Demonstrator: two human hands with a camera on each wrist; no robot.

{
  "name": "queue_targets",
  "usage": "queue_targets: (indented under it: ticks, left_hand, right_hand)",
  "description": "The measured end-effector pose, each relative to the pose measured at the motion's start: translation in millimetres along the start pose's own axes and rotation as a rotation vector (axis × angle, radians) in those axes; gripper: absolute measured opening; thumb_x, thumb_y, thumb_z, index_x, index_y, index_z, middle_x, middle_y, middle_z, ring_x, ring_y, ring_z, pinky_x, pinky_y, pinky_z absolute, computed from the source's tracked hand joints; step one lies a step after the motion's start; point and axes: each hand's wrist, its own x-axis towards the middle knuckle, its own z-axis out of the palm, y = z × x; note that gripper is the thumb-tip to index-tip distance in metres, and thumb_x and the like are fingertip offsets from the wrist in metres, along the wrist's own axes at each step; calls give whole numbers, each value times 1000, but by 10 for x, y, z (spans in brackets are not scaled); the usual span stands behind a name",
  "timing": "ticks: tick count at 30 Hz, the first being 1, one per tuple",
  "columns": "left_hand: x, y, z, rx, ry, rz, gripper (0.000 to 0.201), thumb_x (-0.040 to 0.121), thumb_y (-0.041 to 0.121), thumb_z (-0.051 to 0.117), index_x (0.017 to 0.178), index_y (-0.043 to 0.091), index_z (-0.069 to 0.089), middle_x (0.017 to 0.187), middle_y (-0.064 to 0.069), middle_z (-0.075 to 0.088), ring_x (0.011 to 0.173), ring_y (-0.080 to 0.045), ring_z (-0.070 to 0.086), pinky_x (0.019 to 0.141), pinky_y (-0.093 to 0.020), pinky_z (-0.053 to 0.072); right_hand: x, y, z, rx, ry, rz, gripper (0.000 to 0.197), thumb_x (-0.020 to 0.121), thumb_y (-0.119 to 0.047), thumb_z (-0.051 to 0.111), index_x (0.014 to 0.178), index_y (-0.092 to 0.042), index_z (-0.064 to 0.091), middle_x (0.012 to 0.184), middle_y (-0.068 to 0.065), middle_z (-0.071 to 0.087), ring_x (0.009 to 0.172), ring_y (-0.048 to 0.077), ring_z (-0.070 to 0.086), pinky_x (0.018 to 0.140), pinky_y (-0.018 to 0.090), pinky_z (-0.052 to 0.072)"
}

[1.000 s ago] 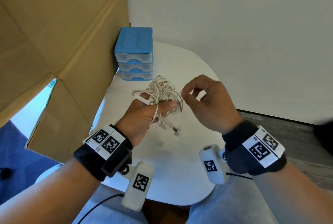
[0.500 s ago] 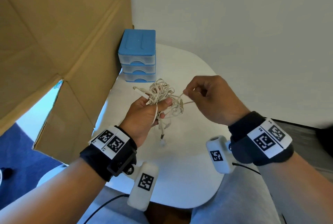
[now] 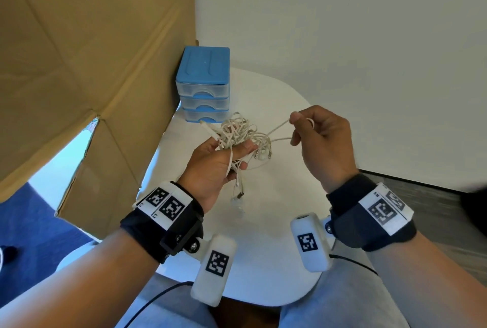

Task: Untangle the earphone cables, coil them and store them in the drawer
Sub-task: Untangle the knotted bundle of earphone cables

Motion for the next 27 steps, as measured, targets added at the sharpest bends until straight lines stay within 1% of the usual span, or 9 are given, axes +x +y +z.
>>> queue_targets:
  ticks: [4, 8, 10, 12, 14, 16, 19, 23, 27]
  left_hand:
    - [-8, -45, -30, 48, 10, 3, 48, 66, 23, 84, 111, 15, 70, 106, -6, 75, 84, -18, 64, 74, -30, 44]
    - [13, -7, -44, 30, 31, -7, 39, 74, 18, 81, 111, 15, 68, 93, 0, 72, 59, -9, 58, 63, -26, 41]
    - [17, 5, -38, 21, 27, -1, 40, 74, 19, 81, 112, 15, 68, 90, 1, 70, 56, -9, 55, 58, -23, 41]
    - [10, -7, -26, 38, 19, 4, 43, 71, 21, 82, 111, 14, 69, 87, 2, 69, 55, -8, 53, 56, -21, 41]
    - [1, -28, -17, 63, 17, -1, 47, 67, 24, 84, 110, 15, 70, 85, 4, 70, 56, -8, 52, 61, -23, 41]
    - [6, -41, -22, 81, 25, 0, 52, 64, 26, 87, 111, 12, 69, 86, 4, 73, 57, -9, 53, 68, -26, 41]
    - [8, -33, -21, 81, 32, 5, 55, 62, 25, 87, 112, 8, 69, 91, 0, 74, 61, -11, 57, 74, -30, 41]
    - [-3, -36, -13, 85, 33, 7, 29, 63, 13, 82, 89, 17, 69, 80, -1, 72, 63, -14, 60, 76, -32, 43]
    - [11, -47, -40, 60, 59, -3, 15, 76, 11, 76, 83, 13, 63, 61, 4, 64, 60, -12, 61, 64, -26, 46]
  right_hand:
    - [4, -21, 31, -57, -130, 6, 19, 92, -10, 58, 77, 0, 64, 57, -1, 60, 57, 10, 55, 62, 21, 47]
    - [11, -134, -55, -123, -415, 43, 14, 88, -2, 59, 76, 0, 68, 54, 8, 55, 50, 12, 50, 54, 26, 49]
    - [-3, -193, -97, -199, -515, 12, 15, 90, -8, 65, 78, -4, 73, 43, -9, 52, 41, 4, 44, 54, 12, 39]
    - [-5, -216, -108, -267, -569, -9, 15, 91, -18, 68, 83, -10, 78, 42, -22, 54, 44, -2, 50, 54, 5, 34]
    - [19, -180, -108, -324, -552, -25, 15, 90, -26, 69, 83, -18, 80, 50, -23, 61, 49, -2, 52, 58, 11, 37]
    - [35, -124, -90, -354, -508, -55, 17, 91, -26, 68, 77, -20, 77, 47, -15, 53, 45, 5, 44, 54, 17, 36]
    - [40, -51, -43, -293, -315, -87, 19, 91, -21, 65, 73, -18, 70, 50, -9, 50, 46, 6, 39, 52, 24, 36]
    - [53, -39, -22, -159, -139, -53, 19, 94, -18, 60, 77, -11, 64, 58, 14, 58, 50, 15, 46, 53, 28, 40]
    - [73, -91, -102, 51, -180, 28, 15, 93, -7, 60, 79, -6, 65, 55, 5, 56, 51, 14, 49, 51, 22, 41]
